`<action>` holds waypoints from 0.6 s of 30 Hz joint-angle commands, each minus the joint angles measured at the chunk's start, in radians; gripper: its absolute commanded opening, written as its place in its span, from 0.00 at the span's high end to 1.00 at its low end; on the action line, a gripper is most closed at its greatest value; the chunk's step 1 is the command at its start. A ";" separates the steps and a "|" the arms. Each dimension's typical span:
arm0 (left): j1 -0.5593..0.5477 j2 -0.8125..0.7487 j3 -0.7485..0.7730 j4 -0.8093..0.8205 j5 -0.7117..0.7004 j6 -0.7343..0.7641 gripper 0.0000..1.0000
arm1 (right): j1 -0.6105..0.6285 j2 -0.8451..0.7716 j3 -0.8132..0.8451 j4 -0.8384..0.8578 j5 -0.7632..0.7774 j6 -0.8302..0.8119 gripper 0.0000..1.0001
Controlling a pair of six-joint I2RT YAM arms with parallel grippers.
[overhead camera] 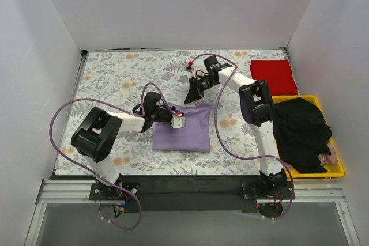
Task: Fold and stack the t-shirts
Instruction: Fold the tshirt
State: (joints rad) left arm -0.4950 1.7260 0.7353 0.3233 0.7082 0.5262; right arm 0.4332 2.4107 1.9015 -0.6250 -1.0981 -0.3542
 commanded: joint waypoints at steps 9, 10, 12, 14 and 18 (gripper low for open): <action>-0.039 -0.026 -0.273 0.407 -0.030 0.307 1.00 | 0.007 -0.062 -0.024 -0.088 -0.034 -0.077 0.90; -0.040 -0.022 -0.283 0.451 -0.029 0.320 1.00 | 0.012 -0.061 -0.030 -0.093 -0.039 -0.083 0.90; -0.040 0.000 -0.306 0.502 -0.024 0.354 1.00 | 0.022 -0.058 -0.051 -0.104 -0.045 -0.101 0.91; -0.042 0.013 -0.326 0.568 -0.024 0.363 1.00 | 0.038 -0.058 -0.071 -0.111 -0.040 -0.117 0.91; -0.047 0.033 -0.323 0.603 -0.024 0.368 1.00 | 0.062 -0.030 -0.081 -0.117 -0.026 -0.141 0.91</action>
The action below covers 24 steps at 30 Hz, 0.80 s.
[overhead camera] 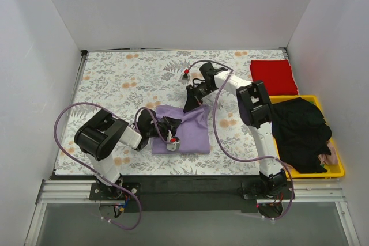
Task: Fold and stack the t-shirts
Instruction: Fold the tshirt
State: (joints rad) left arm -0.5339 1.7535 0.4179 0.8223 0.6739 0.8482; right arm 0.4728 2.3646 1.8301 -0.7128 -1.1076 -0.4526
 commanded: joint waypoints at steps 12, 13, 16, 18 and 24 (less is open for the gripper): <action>-0.009 -0.043 0.071 0.040 -0.005 -0.031 1.00 | 0.032 0.127 -0.005 -0.050 0.017 -0.083 0.92; -0.008 -0.040 0.076 0.052 -0.010 -0.035 1.00 | 0.032 0.130 -0.005 -0.056 0.018 -0.089 0.92; -0.008 -0.031 0.099 0.083 -0.023 -0.058 1.00 | 0.032 0.133 -0.006 -0.066 0.022 -0.104 0.92; -0.008 -0.032 0.117 0.077 -0.028 -0.072 1.00 | 0.030 0.134 -0.006 -0.080 0.020 -0.116 0.92; -0.006 -0.038 0.160 0.060 -0.042 -0.120 1.00 | 0.032 0.139 -0.009 -0.106 0.022 -0.141 0.92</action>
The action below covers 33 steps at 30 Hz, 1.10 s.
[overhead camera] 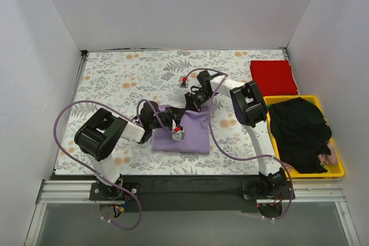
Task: Fold and stack the t-shirts
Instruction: Fold the tshirt
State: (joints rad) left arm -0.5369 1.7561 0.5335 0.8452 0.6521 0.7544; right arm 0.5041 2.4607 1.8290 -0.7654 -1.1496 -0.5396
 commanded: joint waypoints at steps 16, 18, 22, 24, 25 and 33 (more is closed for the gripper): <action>0.032 0.002 0.056 0.117 -0.017 0.002 1.00 | -0.001 -0.015 0.065 -0.117 0.085 -0.076 0.90; 0.032 -0.016 0.040 0.103 0.001 0.003 1.00 | -0.004 -0.034 0.101 -0.123 0.106 -0.071 0.89; 0.032 -0.027 0.023 0.115 0.012 0.011 1.00 | -0.009 -0.060 0.154 -0.126 0.128 -0.069 0.88; 0.032 -0.030 0.020 0.120 0.015 0.013 1.00 | -0.009 -0.051 0.162 -0.127 0.152 -0.080 0.88; 0.032 -0.032 0.019 0.123 0.021 0.014 1.00 | -0.010 -0.034 0.165 -0.129 0.163 -0.091 0.88; 0.032 -0.043 0.000 0.132 0.038 0.031 1.00 | -0.016 0.064 0.223 -0.132 0.188 -0.095 0.89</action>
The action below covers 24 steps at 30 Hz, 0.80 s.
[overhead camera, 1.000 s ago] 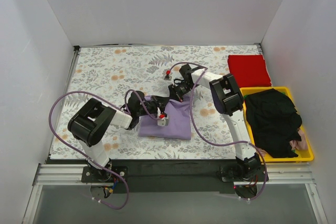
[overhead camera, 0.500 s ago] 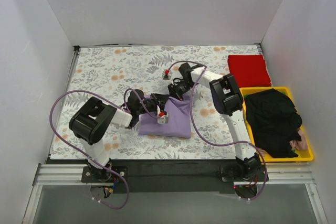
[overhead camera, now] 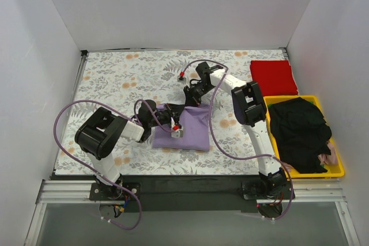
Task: Fold and stack the t-shirts
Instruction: Fold the tshirt
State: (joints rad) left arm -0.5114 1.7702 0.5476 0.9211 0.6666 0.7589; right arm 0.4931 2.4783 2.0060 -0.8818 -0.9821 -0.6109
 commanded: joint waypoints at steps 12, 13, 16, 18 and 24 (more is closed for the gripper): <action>0.027 0.075 0.123 0.126 -0.027 -0.017 1.00 | -0.002 0.045 -0.032 -0.034 -0.009 -0.079 0.89; 0.031 0.086 0.126 0.133 -0.027 -0.012 1.00 | -0.004 0.042 -0.026 -0.036 -0.004 -0.079 0.89; 0.034 0.097 0.108 0.144 -0.030 0.016 1.00 | -0.008 0.037 0.003 -0.040 0.017 -0.078 0.89; 0.034 0.094 0.089 0.140 -0.035 0.042 1.00 | -0.011 0.031 0.022 -0.040 0.034 -0.081 0.89; 0.034 0.019 0.034 0.171 -0.050 -0.022 0.71 | -0.011 -0.007 0.039 -0.042 0.092 -0.084 0.80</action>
State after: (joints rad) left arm -0.4854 1.8690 0.5968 1.0283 0.6331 0.7544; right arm 0.4866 2.5099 2.0212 -0.9188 -1.0260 -0.6548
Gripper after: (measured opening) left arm 0.273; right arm 0.184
